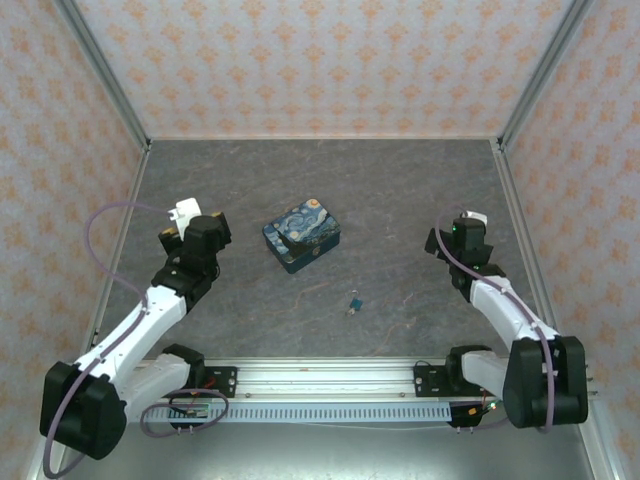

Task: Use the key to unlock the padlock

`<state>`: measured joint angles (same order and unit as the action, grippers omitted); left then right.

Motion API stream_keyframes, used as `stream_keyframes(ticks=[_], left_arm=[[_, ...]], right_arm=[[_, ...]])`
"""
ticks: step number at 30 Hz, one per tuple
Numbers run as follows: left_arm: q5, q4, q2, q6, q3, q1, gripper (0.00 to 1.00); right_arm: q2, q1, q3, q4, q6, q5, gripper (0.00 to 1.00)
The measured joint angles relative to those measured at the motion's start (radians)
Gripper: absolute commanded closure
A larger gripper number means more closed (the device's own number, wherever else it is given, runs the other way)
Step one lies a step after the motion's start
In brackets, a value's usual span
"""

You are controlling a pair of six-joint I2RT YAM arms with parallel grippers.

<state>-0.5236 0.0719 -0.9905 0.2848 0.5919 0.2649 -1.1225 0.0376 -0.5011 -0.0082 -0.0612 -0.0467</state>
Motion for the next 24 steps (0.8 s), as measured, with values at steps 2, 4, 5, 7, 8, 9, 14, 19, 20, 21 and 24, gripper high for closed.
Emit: stream_keyframes(ticks=[2, 4, 5, 7, 8, 9, 14, 19, 20, 21, 24], left_arm=[[-0.002, -0.041, -0.031, -0.015, -0.021, -0.015, 0.03], [-0.002, -0.078, -0.061, -0.026, -0.045, -0.032, 0.03], [-0.002, -0.089, -0.074, -0.032, -0.052, -0.040, 0.03], [-0.001, -0.119, -0.095, -0.056, -0.064, -0.052, 0.03], [0.000, -0.136, -0.099, -0.069, -0.069, -0.056, 0.03], [0.003, -0.154, -0.101, -0.081, -0.075, -0.061, 0.03], [0.037, -0.271, -0.112, -0.144, -0.125, -0.090, 0.03], [0.103, -0.383, -0.122, -0.205, -0.204, -0.108, 0.03], [0.117, -0.401, -0.127, -0.214, -0.213, -0.111, 0.03], [0.131, -0.423, -0.131, -0.224, -0.220, -0.116, 0.03], [0.171, -0.499, -0.156, -0.241, -0.232, -0.132, 0.03]], right_arm=[[-0.032, -0.013, 0.038, 0.100, 0.008, 0.003, 0.01], [-0.069, -0.015, 0.073, 0.202, 0.015, 0.009, 0.01], [-0.088, -0.015, 0.084, 0.240, 0.016, 0.009, 0.01], [-0.123, -0.016, 0.101, 0.321, 0.025, 0.011, 0.01], [-0.135, -0.017, 0.108, 0.362, 0.030, 0.013, 0.01], [-0.148, -0.017, 0.114, 0.406, 0.034, 0.017, 0.01], [-0.229, -0.019, 0.116, 0.591, 0.064, 0.036, 0.01], [-0.372, -0.031, 0.123, 0.766, 0.079, 0.063, 0.01], [-0.390, -0.034, 0.122, 0.768, 0.082, 0.074, 0.01], [-0.397, -0.035, 0.122, 0.765, 0.083, 0.080, 0.01], [-0.399, -0.040, 0.112, 0.765, 0.086, 0.094, 0.01]])
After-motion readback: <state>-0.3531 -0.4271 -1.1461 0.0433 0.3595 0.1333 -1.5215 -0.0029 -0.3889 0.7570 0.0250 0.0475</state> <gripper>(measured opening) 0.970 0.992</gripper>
